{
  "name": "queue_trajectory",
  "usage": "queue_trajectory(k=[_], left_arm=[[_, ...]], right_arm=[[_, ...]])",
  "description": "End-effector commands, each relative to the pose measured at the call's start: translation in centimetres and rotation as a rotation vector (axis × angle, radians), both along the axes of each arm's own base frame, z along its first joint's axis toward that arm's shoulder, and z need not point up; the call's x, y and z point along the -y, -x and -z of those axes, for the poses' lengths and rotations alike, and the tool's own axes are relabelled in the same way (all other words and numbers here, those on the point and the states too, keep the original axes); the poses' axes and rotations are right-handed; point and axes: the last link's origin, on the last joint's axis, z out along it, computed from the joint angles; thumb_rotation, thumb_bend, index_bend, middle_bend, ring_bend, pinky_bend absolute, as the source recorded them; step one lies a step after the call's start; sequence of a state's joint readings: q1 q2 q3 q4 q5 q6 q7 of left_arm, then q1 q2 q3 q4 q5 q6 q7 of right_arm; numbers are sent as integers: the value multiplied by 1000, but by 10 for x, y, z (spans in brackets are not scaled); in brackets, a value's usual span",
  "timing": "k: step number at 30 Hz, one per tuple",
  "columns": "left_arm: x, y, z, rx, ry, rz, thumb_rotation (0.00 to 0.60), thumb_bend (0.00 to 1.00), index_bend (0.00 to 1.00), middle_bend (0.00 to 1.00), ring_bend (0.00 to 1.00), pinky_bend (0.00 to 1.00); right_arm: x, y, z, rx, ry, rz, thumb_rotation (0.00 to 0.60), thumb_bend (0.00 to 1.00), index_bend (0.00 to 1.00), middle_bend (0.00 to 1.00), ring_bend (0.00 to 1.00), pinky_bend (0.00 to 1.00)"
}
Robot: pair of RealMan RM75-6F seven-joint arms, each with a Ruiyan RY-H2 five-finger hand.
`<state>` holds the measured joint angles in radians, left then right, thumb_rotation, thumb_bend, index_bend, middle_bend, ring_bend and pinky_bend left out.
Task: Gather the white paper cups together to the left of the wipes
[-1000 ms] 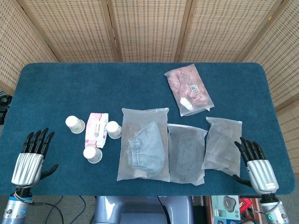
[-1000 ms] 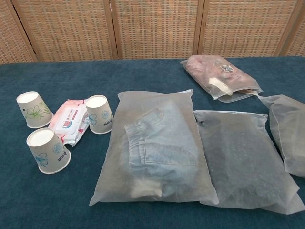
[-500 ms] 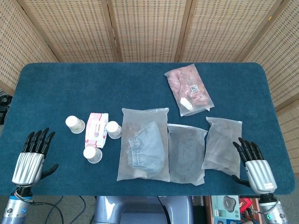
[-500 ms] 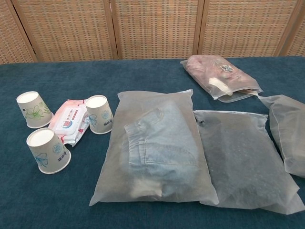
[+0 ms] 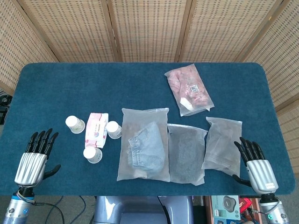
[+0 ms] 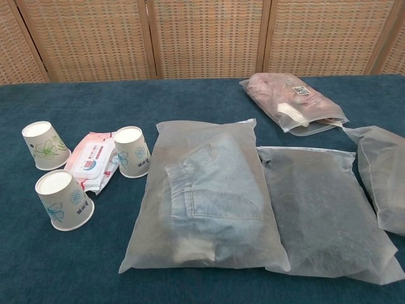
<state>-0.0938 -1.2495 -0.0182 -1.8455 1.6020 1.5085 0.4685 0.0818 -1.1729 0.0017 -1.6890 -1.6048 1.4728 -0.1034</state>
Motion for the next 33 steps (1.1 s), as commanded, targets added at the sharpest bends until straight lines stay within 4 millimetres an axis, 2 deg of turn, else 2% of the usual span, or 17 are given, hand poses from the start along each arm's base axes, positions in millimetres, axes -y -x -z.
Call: queue_trajectory(k=[1,5,15,24,33], left_arm=[[-3,-3,2,-9,25,5,600,188,21,0,0,0],[-12,-11,6,-40,81,21,600,187,79,0,0,0],[-36,-35,20,-132,269,13,600,187,95,0,0,0],[-60,-41,37,-176,362,-46,600,187,101,0,0,0],[-81,-46,67,-197,423,-66,600,188,157,0,0,0]], right_arm=[[0,0,0,1,-2,-1,600,93,0,0,0,0],[0,-1,1,3,-3,-4,600,94,0,0,0,0],[1,0,0,12,-4,0,600,93,0,0,0,0],[1,1,-3,24,3,3,600,93,0,0,0,0],[2,2,-5,32,7,3,600,93,0,0,0,0]])
